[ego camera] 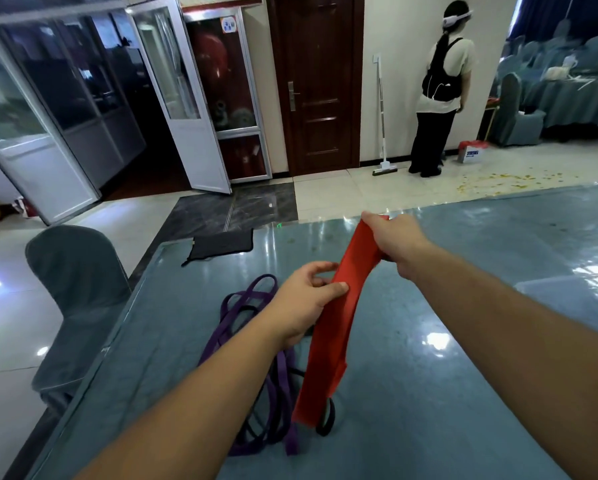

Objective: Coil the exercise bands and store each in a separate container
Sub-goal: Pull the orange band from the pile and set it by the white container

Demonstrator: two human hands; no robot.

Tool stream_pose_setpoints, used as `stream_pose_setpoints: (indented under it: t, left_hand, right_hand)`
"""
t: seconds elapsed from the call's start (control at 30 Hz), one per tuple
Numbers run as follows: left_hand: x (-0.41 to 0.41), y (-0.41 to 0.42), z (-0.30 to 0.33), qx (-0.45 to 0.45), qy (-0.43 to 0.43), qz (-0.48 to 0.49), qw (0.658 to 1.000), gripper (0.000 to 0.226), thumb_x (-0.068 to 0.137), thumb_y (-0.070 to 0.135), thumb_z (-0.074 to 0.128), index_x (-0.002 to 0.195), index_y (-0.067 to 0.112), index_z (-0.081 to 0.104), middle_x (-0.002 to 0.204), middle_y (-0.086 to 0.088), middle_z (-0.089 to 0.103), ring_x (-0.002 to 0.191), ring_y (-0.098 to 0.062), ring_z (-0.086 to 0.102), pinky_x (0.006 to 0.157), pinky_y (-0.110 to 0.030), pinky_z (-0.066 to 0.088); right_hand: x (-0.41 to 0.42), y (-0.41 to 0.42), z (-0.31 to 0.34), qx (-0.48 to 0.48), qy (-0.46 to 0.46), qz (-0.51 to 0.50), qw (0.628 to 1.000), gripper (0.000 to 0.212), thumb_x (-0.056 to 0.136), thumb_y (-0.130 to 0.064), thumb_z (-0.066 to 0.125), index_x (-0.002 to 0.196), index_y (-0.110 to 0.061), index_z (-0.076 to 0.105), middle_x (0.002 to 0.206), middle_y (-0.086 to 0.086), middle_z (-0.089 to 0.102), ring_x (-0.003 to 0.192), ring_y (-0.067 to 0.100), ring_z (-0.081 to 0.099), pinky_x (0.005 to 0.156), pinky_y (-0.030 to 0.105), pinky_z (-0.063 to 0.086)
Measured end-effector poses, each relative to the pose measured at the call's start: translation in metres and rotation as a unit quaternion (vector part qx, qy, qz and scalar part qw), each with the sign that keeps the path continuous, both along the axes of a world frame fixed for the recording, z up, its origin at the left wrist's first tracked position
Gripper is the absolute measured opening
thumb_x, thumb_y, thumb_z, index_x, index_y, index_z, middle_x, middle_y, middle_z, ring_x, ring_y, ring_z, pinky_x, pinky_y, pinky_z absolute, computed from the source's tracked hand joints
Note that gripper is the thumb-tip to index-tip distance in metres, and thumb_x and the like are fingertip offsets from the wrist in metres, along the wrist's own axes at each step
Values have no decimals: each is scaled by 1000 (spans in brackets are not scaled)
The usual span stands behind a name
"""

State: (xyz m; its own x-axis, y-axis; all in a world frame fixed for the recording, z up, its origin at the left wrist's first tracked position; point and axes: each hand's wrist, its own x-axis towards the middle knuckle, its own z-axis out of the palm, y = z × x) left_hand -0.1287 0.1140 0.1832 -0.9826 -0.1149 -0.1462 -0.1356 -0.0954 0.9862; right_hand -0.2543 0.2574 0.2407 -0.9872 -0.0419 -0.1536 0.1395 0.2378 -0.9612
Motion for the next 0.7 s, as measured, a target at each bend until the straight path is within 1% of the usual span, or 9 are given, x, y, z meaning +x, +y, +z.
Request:
stream_pose_setpoints:
  t: [0.07, 0.13, 0.2, 0.27, 0.37, 0.43, 0.53, 0.63, 0.7]
  left_hand:
    - [-3, 6, 1, -3, -3, 39, 999, 51, 75, 22, 87, 119, 26, 62, 99, -7, 75, 73, -20, 77, 59, -32, 60]
    - [-7, 13, 2, -31, -1, 48, 998, 51, 69, 29, 88, 113, 28, 62, 97, -7, 74, 70, -18, 76, 56, -29, 57]
    - [-10, 20, 5, -46, 5, 52, 998, 49, 69, 33, 88, 109, 27, 61, 95, -10, 74, 65, -19, 74, 53, -29, 56]
    - [-12, 27, 11, -44, 5, 56, 997, 48, 68, 35, 89, 105, 24, 61, 89, -10, 74, 60, -18, 71, 50, -29, 52]
    - [-14, 37, 20, -22, -12, 45, 999, 41, 70, 30, 83, 104, 22, 61, 75, -7, 73, 52, -15, 63, 47, -25, 47]
    - [-15, 41, 25, 2, -16, 37, 999, 26, 78, 15, 73, 101, 20, 61, 67, -2, 69, 50, -12, 60, 48, -24, 44]
    - [-15, 47, 33, 24, -18, 33, 999, 23, 91, -6, 60, 98, 16, 60, 68, -3, 64, 51, -10, 58, 49, -26, 45]
    - [-14, 54, 41, 57, -21, 23, 998, 23, 94, -9, 59, 102, 12, 58, 78, -9, 63, 59, -13, 61, 50, -27, 51]
    - [-12, 57, 43, 60, -24, 8, 998, 23, 95, -9, 60, 107, 10, 57, 82, -11, 64, 62, -16, 63, 49, -26, 53]
  right_hand:
    - [2, 14, -14, 137, 33, -35, 989, 72, 86, -55, 72, 129, 0, 55, 133, 22, 62, 121, 41, 62, 102, 52, 54]
    - [9, 29, -21, 209, 83, -64, 972, 76, 86, -54, 74, 134, -1, 49, 136, 21, 56, 125, 40, 56, 102, 49, 51]
    - [15, 43, -25, 181, 154, -29, 971, 44, 91, -44, 72, 114, -9, 58, 118, 11, 62, 107, 29, 60, 88, 39, 50]
    - [27, 53, -28, 108, 198, 87, 970, 19, 101, -34, 64, 104, -15, 65, 103, -1, 66, 97, 15, 62, 82, 29, 46]
    - [50, 65, -33, -3, 142, 251, 958, 26, 107, -37, 54, 117, -21, 72, 113, -11, 72, 104, -8, 64, 90, 10, 46]
    - [62, 73, -43, -46, 110, 273, 955, 34, 99, -44, 63, 126, -24, 67, 118, -2, 72, 106, 0, 67, 95, 17, 51]
    - [75, 82, -60, -85, 82, 272, 955, 75, 80, -35, 88, 142, -20, 48, 128, 14, 67, 113, 20, 67, 97, 37, 57]
    - [87, 86, -73, -83, 85, 278, 953, 95, 66, -30, 95, 146, -26, 42, 132, 1, 67, 122, 11, 67, 98, 33, 58]
    - [94, 88, -76, -87, 72, 260, 959, 103, 63, -30, 97, 148, -30, 40, 129, 2, 70, 119, 14, 69, 97, 35, 59]
